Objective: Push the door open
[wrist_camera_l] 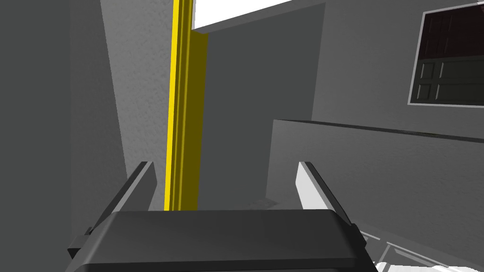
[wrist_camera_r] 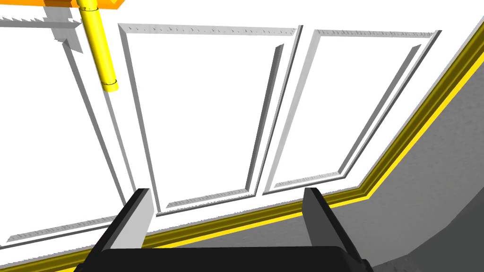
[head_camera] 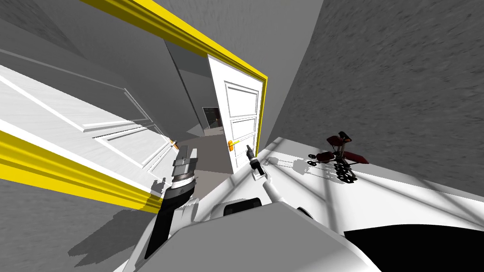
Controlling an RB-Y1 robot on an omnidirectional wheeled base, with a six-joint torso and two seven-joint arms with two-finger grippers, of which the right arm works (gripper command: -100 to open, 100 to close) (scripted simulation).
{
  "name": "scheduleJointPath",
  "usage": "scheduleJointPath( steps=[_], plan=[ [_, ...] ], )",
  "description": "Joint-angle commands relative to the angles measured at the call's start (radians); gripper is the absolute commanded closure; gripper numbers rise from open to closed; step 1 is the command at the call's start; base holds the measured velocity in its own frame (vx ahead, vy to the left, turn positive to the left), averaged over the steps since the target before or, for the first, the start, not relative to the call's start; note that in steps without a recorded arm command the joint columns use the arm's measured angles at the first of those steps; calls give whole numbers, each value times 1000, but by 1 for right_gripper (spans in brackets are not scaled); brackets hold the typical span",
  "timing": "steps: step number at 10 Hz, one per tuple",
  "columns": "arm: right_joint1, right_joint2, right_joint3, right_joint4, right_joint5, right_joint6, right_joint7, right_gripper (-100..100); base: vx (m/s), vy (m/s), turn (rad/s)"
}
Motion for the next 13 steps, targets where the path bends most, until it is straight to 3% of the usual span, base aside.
scheduleJointPath(
  steps=[1,2,4,7,8,10,11,13],
  plan=[
    [-27,1,8,50,0,-5,-7,-100,51,-34,52],
    [-54,3,15,79,-1,-5,-11,-100,79,-55,91],
    [-54,3,15,101,-1,-5,-11,-100,43,-26,4],
    [-128,14,34,211,-1,-7,-23,-100,56,-30,70],
    [-128,14,34,231,-1,-7,-23,-100,59,-50,20],
    [-173,23,46,294,-1,-8,-31,-100,56,-55,54],
    [-173,23,46,310,-1,-8,-31,-100,49,-43,26],
    [-216,32,57,379,-1,-9,-38,-100,69,-31,50]
  ],
)
